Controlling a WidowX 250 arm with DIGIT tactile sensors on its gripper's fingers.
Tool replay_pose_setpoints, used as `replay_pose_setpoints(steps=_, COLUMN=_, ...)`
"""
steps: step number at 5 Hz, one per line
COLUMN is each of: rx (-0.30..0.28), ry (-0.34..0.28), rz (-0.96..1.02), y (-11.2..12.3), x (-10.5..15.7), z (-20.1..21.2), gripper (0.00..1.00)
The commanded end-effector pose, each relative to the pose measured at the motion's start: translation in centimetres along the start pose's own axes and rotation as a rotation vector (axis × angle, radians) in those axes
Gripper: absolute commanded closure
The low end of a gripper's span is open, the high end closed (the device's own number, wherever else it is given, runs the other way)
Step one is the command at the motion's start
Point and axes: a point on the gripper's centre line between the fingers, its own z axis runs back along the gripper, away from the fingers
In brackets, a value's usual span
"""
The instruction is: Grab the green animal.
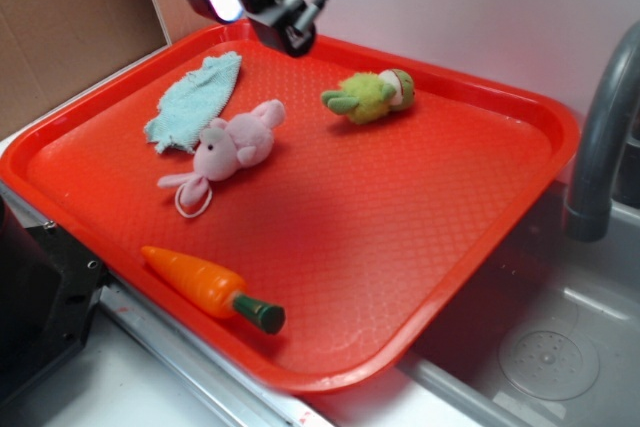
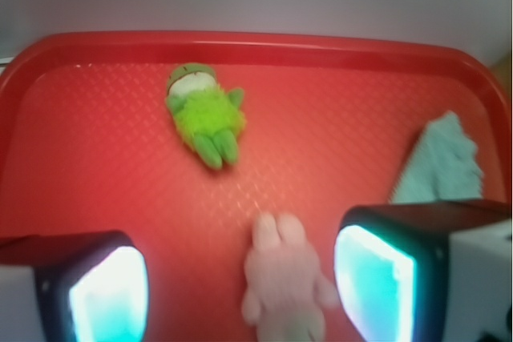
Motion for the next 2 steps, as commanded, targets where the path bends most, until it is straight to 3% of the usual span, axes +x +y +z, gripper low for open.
replay_pose_setpoints(steps=1, rx=-0.037, ry=-0.046, rz=-0.058, y=0.4, x=5.0, z=-5.2, gripper=0.0)
replay_pose_setpoints(steps=2, rx=-0.098, ry=-0.042, rz=-0.104, y=0.4, x=6.3, z=-7.4, gripper=0.0)
